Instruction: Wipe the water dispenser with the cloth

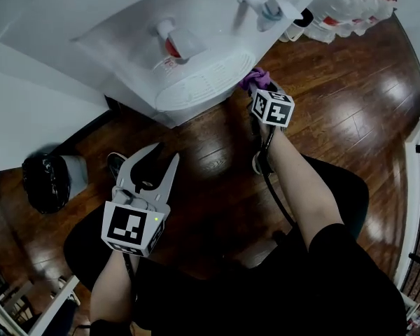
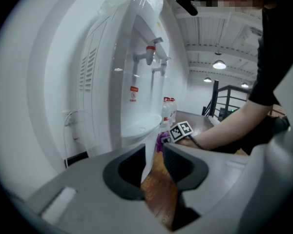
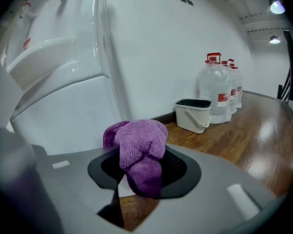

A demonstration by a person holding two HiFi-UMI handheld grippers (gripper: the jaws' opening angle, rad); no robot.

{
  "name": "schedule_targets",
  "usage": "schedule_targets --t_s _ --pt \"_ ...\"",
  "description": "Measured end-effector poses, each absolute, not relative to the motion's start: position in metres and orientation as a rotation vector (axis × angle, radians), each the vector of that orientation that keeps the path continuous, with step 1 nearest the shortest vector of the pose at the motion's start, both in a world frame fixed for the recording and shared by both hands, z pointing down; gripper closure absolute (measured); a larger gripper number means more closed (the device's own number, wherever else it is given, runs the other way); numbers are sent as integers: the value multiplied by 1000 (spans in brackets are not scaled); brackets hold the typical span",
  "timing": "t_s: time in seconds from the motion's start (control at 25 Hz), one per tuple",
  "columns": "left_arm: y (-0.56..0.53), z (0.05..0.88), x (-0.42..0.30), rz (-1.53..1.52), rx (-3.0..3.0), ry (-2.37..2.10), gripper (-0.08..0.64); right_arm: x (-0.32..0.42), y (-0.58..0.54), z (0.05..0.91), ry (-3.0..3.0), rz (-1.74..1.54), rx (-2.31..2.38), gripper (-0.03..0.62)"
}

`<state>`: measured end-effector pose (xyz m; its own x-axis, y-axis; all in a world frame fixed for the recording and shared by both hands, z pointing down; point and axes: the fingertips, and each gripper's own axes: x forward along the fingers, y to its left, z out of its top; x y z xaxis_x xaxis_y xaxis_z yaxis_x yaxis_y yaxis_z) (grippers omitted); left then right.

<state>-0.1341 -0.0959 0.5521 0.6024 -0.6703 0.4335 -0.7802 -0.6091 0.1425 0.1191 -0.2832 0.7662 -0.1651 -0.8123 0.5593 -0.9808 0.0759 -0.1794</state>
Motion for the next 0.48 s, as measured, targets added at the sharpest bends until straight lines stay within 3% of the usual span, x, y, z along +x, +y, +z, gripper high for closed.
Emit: schedule_targets --t_s 0.16,0.48 --pt "-100 551 -135 509 2532 -1203 430 86 -259 797 -2036 854 1728 425" --pt "-99 555 -123 483 2521 -1192 434 -167 -158 827 -2340 776 1024 425"
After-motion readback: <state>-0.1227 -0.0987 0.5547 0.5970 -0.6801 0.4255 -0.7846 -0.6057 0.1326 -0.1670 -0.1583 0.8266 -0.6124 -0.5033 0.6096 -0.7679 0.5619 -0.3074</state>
